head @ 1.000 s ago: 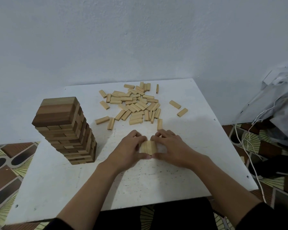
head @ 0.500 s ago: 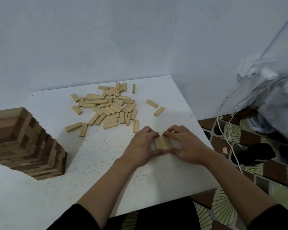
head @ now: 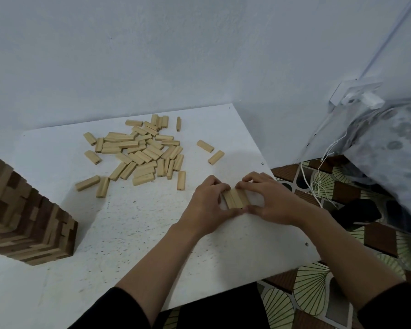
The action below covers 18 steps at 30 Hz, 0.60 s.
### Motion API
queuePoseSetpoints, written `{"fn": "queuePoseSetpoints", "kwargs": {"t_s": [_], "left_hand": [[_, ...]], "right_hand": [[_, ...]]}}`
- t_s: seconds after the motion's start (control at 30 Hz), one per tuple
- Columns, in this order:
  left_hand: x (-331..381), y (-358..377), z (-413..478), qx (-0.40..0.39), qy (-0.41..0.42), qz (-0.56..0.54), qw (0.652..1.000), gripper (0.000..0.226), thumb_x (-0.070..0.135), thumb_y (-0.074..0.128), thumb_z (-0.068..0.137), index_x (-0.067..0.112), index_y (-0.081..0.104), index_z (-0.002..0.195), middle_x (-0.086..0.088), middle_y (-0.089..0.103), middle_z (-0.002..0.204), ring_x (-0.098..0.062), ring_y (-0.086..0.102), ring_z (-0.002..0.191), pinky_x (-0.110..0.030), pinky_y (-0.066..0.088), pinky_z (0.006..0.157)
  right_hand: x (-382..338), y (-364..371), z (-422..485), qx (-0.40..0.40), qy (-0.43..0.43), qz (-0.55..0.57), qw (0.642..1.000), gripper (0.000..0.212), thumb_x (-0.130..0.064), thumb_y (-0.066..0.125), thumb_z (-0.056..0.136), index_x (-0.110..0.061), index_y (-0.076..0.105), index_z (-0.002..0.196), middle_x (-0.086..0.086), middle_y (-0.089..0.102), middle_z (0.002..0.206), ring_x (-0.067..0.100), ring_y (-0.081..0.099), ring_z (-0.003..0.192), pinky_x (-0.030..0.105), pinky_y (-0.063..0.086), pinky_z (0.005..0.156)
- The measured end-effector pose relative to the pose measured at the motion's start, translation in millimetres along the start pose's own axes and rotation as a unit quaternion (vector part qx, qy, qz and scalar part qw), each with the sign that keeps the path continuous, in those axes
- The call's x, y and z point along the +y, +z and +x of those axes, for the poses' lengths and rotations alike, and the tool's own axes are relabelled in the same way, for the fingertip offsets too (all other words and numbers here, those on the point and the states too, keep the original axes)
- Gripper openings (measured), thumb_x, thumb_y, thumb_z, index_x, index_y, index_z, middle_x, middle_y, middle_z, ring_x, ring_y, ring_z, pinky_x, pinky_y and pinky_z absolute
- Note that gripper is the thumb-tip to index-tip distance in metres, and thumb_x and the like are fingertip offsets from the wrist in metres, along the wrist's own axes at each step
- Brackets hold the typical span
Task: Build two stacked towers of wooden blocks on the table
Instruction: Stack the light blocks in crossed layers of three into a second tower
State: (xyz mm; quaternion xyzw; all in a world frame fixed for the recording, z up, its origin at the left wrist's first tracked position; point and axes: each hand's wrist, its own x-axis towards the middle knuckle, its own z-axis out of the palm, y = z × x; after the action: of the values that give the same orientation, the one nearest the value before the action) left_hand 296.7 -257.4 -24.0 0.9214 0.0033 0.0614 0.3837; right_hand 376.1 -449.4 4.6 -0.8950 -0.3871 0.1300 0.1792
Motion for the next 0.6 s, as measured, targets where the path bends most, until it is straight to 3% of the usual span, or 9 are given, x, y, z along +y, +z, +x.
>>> {"fn": "queuePoseSetpoints", "kwargs": {"t_s": [0.47, 0.6], "left_hand": [[-2.5, -0.2, -1.2, -0.002, 0.018, -0.006, 1.0, 0.065, 0.053, 0.084, 0.074, 0.015, 0.067, 0.123, 0.006, 0.051, 0.105, -0.005, 0.048, 0.078, -0.012, 0.038, 0.07], [-3.7, 0.4, -2.3, 0.004, 0.023, -0.003, 1.0, 0.069, 0.057, 0.084, 0.073, 0.015, 0.066, 0.124, 0.007, 0.05, 0.106, -0.002, 0.047, 0.079, -0.01, 0.036, 0.069]], "right_hand": [[3.2, -5.3, 5.5, -0.052, 0.011, 0.006, 0.999, 0.064, -0.039, 0.07, 0.092, -0.029, 0.044, 0.15, -0.011, 0.039, 0.14, 0.009, 0.038, 0.126, 0.027, 0.036, 0.102], [2.9, -4.5, 1.0, -0.041, 0.019, 0.022, 0.999, 0.067, -0.041, 0.07, 0.092, -0.033, 0.04, 0.151, -0.012, 0.039, 0.135, 0.006, 0.039, 0.118, 0.025, 0.036, 0.096]]}}
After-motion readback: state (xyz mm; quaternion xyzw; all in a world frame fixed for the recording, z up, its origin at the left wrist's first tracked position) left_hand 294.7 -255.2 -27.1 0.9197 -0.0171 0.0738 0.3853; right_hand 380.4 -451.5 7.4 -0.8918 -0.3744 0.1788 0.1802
